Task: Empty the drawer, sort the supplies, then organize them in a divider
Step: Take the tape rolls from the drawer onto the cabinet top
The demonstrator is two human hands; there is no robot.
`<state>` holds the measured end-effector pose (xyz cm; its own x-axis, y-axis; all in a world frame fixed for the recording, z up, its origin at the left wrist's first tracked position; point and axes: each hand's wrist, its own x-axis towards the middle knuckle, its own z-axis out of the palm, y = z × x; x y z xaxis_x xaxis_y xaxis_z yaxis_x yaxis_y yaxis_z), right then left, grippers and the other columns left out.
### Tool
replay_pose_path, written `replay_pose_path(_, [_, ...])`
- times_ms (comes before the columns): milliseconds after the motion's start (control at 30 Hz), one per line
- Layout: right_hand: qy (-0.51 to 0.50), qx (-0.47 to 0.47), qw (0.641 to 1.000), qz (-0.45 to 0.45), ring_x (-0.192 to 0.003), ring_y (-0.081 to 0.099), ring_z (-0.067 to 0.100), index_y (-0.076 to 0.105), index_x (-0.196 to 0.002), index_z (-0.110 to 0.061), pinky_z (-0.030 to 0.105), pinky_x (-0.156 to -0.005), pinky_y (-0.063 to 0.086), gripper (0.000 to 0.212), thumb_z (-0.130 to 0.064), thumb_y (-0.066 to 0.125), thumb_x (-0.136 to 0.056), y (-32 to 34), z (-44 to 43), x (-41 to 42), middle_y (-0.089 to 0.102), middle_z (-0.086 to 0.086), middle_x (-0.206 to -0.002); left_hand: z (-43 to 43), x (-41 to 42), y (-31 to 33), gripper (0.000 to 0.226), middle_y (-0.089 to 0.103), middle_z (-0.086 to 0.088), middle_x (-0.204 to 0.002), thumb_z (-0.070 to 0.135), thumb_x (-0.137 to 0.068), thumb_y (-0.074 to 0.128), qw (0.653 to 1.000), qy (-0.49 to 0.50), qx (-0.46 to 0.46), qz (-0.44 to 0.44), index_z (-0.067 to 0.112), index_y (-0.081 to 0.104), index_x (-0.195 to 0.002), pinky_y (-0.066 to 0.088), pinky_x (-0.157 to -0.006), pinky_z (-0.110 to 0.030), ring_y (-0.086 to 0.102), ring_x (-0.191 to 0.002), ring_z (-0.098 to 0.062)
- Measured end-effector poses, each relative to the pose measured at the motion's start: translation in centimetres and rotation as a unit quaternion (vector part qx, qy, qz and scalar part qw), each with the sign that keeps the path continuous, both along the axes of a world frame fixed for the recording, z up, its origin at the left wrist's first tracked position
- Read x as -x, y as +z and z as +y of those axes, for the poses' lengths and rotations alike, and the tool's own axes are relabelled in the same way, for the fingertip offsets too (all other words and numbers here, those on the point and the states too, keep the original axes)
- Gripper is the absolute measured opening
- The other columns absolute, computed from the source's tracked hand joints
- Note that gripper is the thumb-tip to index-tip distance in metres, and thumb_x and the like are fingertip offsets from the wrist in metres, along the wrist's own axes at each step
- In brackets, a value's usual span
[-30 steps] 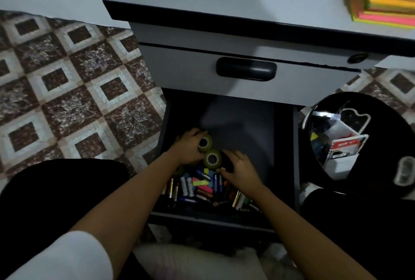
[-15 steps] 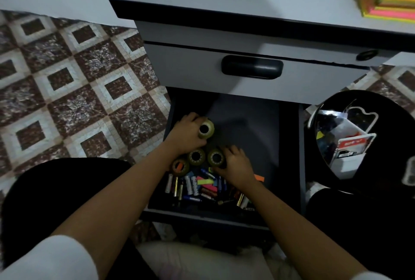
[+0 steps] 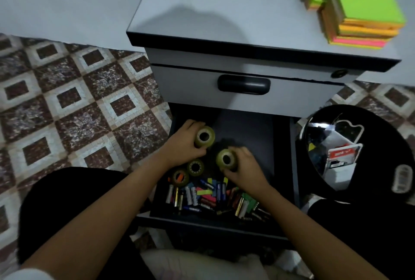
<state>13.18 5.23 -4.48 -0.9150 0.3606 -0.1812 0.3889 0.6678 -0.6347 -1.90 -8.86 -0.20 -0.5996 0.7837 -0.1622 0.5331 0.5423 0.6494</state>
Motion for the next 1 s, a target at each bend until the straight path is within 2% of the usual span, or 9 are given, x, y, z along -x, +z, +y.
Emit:
replay_pose_path(167, [0.003, -0.004, 0.996, 0.091, -0.117, 0.047, 0.019, 0.050, -0.131, -0.010, 0.025, -0.099, 0.038, 0.058, -0.025, 0.072, -0.079, 6.2, 1.1, -0.8, 0.050, 0.005, -0.123, -0.6, -1.3, 3.8, 0.065, 0.040, 0.002, -0.124, 0.024, -0.079, 0.070, 0.996, 0.018, -0.083, 0.014, 0.011, 0.043, -0.136, 0.024, -0.087, -0.001, 0.041, -0.112, -0.006])
replay_pose_path(233, [0.011, -0.017, 0.990, 0.140, -0.116, 0.049, 0.019, 0.051, -0.130, -0.008, 0.029, -0.100, 0.041, 0.057, -0.024, 0.072, -0.080, 9.0, 1.2, -0.8, 0.051, 0.005, -0.122, -0.9, -1.6, 5.7, 0.066, 0.039, 0.007, -0.120, 0.037, -0.076, 0.065, 0.992, 0.024, -0.122, 0.036, 0.012, 0.046, -0.134, 0.022, -0.086, 0.006, 0.038, -0.109, 0.004])
replay_pose_path(300, [0.020, -0.035, 0.983, 0.177, -0.114, 0.050, 0.016, 0.052, -0.128, -0.006, 0.021, -0.099, 0.039, 0.056, -0.029, 0.069, -0.079, 11.8, 1.1, -0.5, 0.053, 0.006, -0.119, -1.0, -1.8, 7.8, 0.070, 0.041, 0.006, -0.116, 0.049, -0.071, 0.055, 0.985, 0.022, -0.156, 0.069, 0.012, 0.050, -0.131, 0.024, -0.086, 0.006, 0.038, -0.103, 0.007])
replay_pose_path(400, [0.036, -0.063, 0.970, 0.231, -0.104, 0.048, 0.004, 0.053, -0.126, -0.004, 0.003, -0.090, 0.033, 0.056, -0.031, 0.065, -0.078, 15.6, 1.2, 0.5, 0.054, 0.006, -0.113, -1.2, -1.7, 11.0, 0.068, 0.042, 0.006, -0.113, 0.049, -0.072, 0.053, 0.972, 0.026, -0.200, 0.119, 0.012, 0.052, -0.129, 0.030, -0.086, 0.002, 0.042, -0.101, 0.006])
replay_pose_path(533, [0.030, -0.097, 0.951, 0.293, -0.095, 0.044, -0.001, 0.054, -0.125, -0.002, 0.002, -0.085, 0.032, 0.056, -0.031, 0.067, -0.078, 20.3, 1.8, 2.7, 0.053, 0.007, -0.109, -0.8, -0.7, 15.3, 0.064, 0.045, 0.003, -0.112, 0.046, -0.073, 0.053, 0.949, 0.034, -0.249, 0.192, 0.009, 0.055, -0.126, 0.031, -0.087, 0.002, 0.043, -0.100, 0.004])
replay_pose_path(667, [0.016, -0.106, 0.960, 0.260, -0.107, 0.046, 0.011, 0.045, -0.136, -0.008, 0.004, -0.086, 0.026, 0.061, -0.025, 0.069, -0.083, 24.2, 3.1, 5.4, 0.045, 0.008, -0.121, 0.2, 1.5, 18.5, 0.071, 0.047, 0.000, -0.109, 0.050, -0.071, 0.051, 0.935, 0.079, -0.258, 0.232, 0.006, 0.055, -0.126, 0.033, -0.081, -0.001, 0.042, -0.095, 0.005])
replay_pose_path(767, [-0.001, -0.107, 0.966, 0.237, -0.119, 0.045, 0.018, 0.041, -0.139, -0.009, 0.006, -0.086, 0.025, 0.063, -0.027, 0.067, -0.084, 25.7, 4.1, 8.1, 0.044, 0.010, -0.129, 1.6, 3.7, 20.0, 0.065, 0.046, 0.000, -0.110, 0.039, -0.077, 0.063, 0.935, 0.131, -0.244, 0.222, 0.005, 0.051, -0.131, 0.030, -0.083, -0.009, 0.046, -0.101, -0.005])
replay_pose_path(867, [-0.006, -0.115, 0.971, 0.208, -0.126, 0.043, 0.022, 0.040, -0.140, -0.011, 0.018, -0.098, 0.030, 0.066, -0.031, 0.067, -0.084, 26.4, 4.7, 11.2, 0.043, 0.011, -0.137, 3.1, 6.0, 21.2, 0.060, 0.047, -0.009, -0.127, 0.029, -0.084, 0.066, 0.953, 0.155, -0.177, 0.192, 0.009, 0.044, -0.137, 0.029, -0.088, -0.016, 0.047, -0.117, -0.019])
replay_pose_path(1000, [-0.009, -0.133, 0.976, 0.174, -0.128, 0.041, 0.026, 0.040, -0.140, -0.007, 0.031, -0.103, 0.033, 0.067, -0.033, 0.066, -0.083, 26.0, 5.3, 14.8, 0.045, 0.013, -0.141, 4.2, 8.4, 21.4, 0.056, 0.049, -0.014, -0.130, 0.027, -0.084, 0.065, 0.961, 0.162, -0.126, 0.183, 0.009, 0.047, -0.134, 0.033, -0.085, -0.022, 0.050, -0.117, -0.026])
